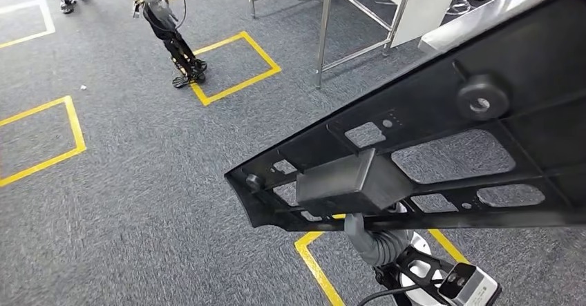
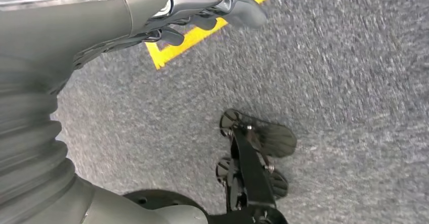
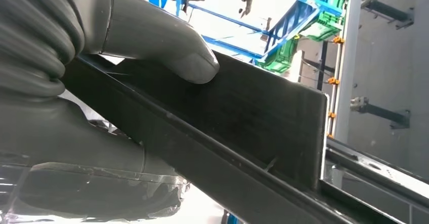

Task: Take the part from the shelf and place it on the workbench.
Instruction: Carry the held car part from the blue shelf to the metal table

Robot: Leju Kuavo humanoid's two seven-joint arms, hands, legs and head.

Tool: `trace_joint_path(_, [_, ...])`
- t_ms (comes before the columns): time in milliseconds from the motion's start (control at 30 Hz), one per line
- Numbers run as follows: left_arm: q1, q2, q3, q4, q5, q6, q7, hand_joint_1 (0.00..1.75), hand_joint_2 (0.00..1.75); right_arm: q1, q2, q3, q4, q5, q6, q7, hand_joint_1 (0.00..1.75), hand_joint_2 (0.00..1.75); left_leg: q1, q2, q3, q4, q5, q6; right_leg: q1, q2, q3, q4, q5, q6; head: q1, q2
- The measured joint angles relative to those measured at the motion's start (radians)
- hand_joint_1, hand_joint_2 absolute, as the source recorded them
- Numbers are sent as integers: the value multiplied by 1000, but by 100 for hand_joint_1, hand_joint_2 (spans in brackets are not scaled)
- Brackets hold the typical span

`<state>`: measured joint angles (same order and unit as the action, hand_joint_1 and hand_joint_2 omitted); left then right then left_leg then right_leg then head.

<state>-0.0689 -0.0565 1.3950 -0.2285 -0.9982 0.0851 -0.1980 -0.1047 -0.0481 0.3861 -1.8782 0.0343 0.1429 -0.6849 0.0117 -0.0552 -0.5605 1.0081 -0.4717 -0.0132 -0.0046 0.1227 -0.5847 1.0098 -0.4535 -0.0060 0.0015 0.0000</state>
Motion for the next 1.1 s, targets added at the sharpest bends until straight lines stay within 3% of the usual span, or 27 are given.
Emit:
trace_joint_path(33, [0,-2,0,0,-3,-2,1,0,175,0,0,-1,2,-2,0,0,175,175,1,10,2,-3,3,6,-1,4,-2,0,0,6,0,0])
trace_joint_path(100, [-1,-6,-2,0,-13,-8,2,0,175,0,0,-3,4,-5,-1,0,175,175,5,31,6,-12,8,20,1,-33,-16,29,-20,17,4,0])
trace_joint_path(167, [3,-7,-6,0,-24,-12,0,0,175,0,0,-5,7,-6,-3,1,175,175,4,54,7,-17,9,29,2,-91,-69,137,-81,25,8,0])
trace_joint_path(233, [10,-7,-10,0,-27,-12,-8,0,175,1,-1,-5,11,-5,-7,1,175,175,3,81,7,-17,7,31,-4,-110,-137,268,-131,34,10,0])
trace_joint_path(267, [11,-7,-12,0,-26,-11,-13,0,175,1,-1,-6,13,-3,-10,1,175,175,2,94,8,-16,5,30,-7,-113,-150,293,-131,37,10,0])
trace_joint_path(300, [11,-7,-13,0,-24,-9,-17,0,175,0,-1,-7,13,-1,-14,2,175,175,2,106,9,-16,3,29,-9,-118,-143,276,-111,39,10,0])
trace_joint_path(333, [10,-7,-14,0,-21,-7,-21,0,175,0,-1,-9,13,1,-18,2,175,175,2,117,12,-16,1,27,-11,-129,-115,220,-77,39,10,0])
trace_joint_path(400, [9,-7,-14,0,-15,-5,-24,0,175,-3,-1,-14,9,1,-21,1,175,175,-1,136,20,-14,-7,18,-6,-177,-39,75,-17,33,11,0])
trace_joint_path(467, [9,-3,-14,0,-4,-5,-27,0,175,-5,-2,-18,5,-4,-21,0,175,175,-7,155,26,-12,-14,7,2,-203,-5,4,0,20,8,0])
trace_joint_path(533, [7,1,-14,0,7,-8,-38,0,175,-4,-3,-20,4,-10,-21,-1,175,175,-8,176,31,-12,-20,-4,5,-180,-7,-1,-1,7,5,0])
trace_joint_path(600, [2,6,-13,0,12,-11,-50,0,175,-3,-4,-20,4,-12,-25,-1,175,175,-4,150,27,12,-42,-15,0,-155,-4,-6,2,-5,3,0])
trace_joint_path(633, [1,7,-13,0,12,-11,-55,0,175,-4,-5,-19,4,-12,-30,-1,175,175,-1,122,11,52,-68,-20,-3,-144,-2,-8,4,-10,1,0])
trace_joint_path(700, [3,12,-13,0,11,-11,-63,0,175,-4,-5,-18,4,-13,-38,-1,175,175,1,73,-52,188,-134,-24,-4,-120,-2,-8,4,-17,-3,0])
trace_joint_path(733, [6,15,-13,0,12,-10,-66,0,175,-1,-6,-17,5,-15,-41,-1,175,175,1,66,-85,254,-157,-25,-3,-105,-1,-8,4,-18,-4,0])
trace_joint_path(767, [8,21,-12,0,14,-8,-70,0,175,3,-7,-18,5,-19,-43,-1,175,175,1,63,-107,291,-159,-25,-2,-90,0,-7,4,-18,-4,0])
trace_joint_path(800, [9,29,-11,-1,18,-6,-73,0,175,8,-9,-20,5,-25,-46,-1,175,175,1,62,-110,286,-140,-24,-1,-75,2,-7,3,-18,-4,0])
trace_joint_path(833, [10,36,-8,-1,22,-2,-76,0,175,13,-11,-21,5,-32,-47,-1,175,175,2,58,-94,242,-103,-22,-1,-60,5,-6,2,-17,-4,0])
trace_joint_path(867, [10,45,-5,-2,26,2,-77,0,175,17,-13,-23,6,-40,-49,-1,175,175,3,44,-66,168,-58,-20,-2,-47,7,-4,1,-14,-4,0])
trace_joint_path(933, [10,60,2,-3,32,7,-78,0,175,20,-17,-28,6,-52,-50,-1,175,175,7,2,-16,44,-7,-14,0,-22,5,1,-2,-7,-4,0])
trace_joint_path(967, [11,66,4,-3,33,9,-77,0,175,21,-18,-31,6,-57,-51,-1,175,175,7,-12,-5,15,-1,-11,-1,-11,1,3,-2,-2,-4,0])
trace_joint_path(1033, [11,77,7,-5,35,11,-75,0,175,24,-19,-38,6,-64,-53,-1,175,175,7,-5,-1,5,-3,-2,-2,9,-7,2,3,11,-3,0])
trace_joint_path(1067, [9,80,8,-6,36,12,-76,0,175,26,-20,-41,6,-67,-54,-1,175,175,8,5,0,1,0,5,-3,5,-9,3,3,16,-4,0])
trace_joint_path(1100, [8,84,8,-7,37,13,-77,0,175,27,-21,-45,6,-69,-54,-1,175,175,8,16,2,-3,3,13,-2,-15,-14,13,-5,21,-1,0])
